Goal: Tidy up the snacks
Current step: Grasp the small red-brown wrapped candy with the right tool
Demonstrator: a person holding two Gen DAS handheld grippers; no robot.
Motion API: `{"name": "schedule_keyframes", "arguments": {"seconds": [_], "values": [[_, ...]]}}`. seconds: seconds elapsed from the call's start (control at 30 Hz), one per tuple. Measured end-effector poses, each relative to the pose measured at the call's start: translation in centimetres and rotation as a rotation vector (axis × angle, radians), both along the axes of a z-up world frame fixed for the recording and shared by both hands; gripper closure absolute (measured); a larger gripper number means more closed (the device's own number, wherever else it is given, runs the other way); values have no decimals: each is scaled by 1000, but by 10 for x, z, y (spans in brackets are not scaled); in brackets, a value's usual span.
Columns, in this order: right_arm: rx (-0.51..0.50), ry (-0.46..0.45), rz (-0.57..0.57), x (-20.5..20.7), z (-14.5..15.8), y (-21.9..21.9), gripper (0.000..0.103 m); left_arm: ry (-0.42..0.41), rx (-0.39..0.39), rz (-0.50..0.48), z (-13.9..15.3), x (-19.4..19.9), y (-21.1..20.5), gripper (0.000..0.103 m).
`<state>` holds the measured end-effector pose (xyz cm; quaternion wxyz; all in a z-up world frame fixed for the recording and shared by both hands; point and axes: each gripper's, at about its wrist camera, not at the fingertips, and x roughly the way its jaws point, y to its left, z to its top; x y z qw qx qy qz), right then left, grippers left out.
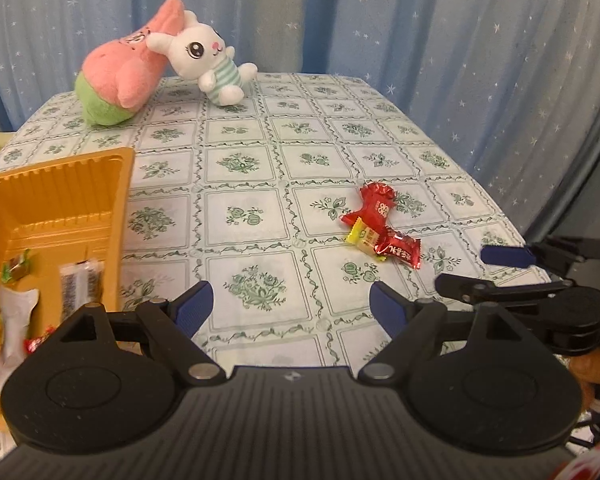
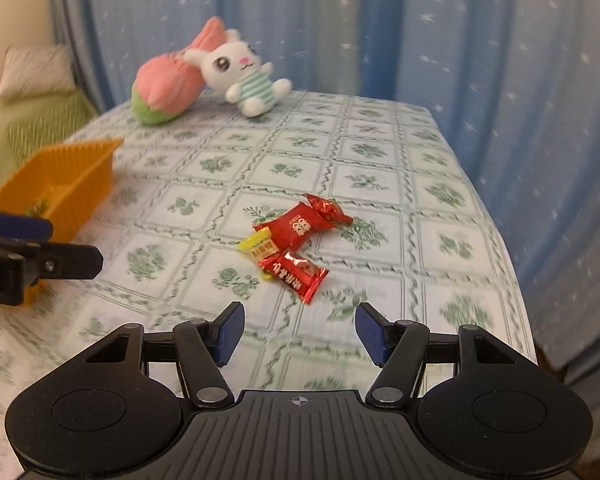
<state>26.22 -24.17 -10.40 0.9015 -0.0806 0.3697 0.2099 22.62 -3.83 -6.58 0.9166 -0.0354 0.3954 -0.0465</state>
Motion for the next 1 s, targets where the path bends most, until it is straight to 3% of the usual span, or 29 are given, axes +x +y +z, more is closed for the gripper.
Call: {"name": "schedule_keyframes", "arguments": {"seconds": [0.27, 0.5, 0.6, 0.7, 0.83, 1.0], "values": [[-141, -46, 87, 36, -33, 24, 48, 0, -8, 0, -11, 20, -1, 19], [-179, -87, 136, 50, -44, 31, 51, 2, -30, 12, -19, 26, 0, 19], [-169, -89, 157, 51, -45, 32, 69, 9, -37, 9, -22, 26, -2, 19], [-162, -79, 153, 50, -44, 31, 79, 15, -41, 2, -26, 26, -4, 19], [-70, -37, 82, 55, -38, 21, 85, 24, -47, 5, -29, 25, -4, 19], [-45, -22, 38, 60, -37, 16, 85, 28, -51, 8, -31, 23, -3, 19]]}}
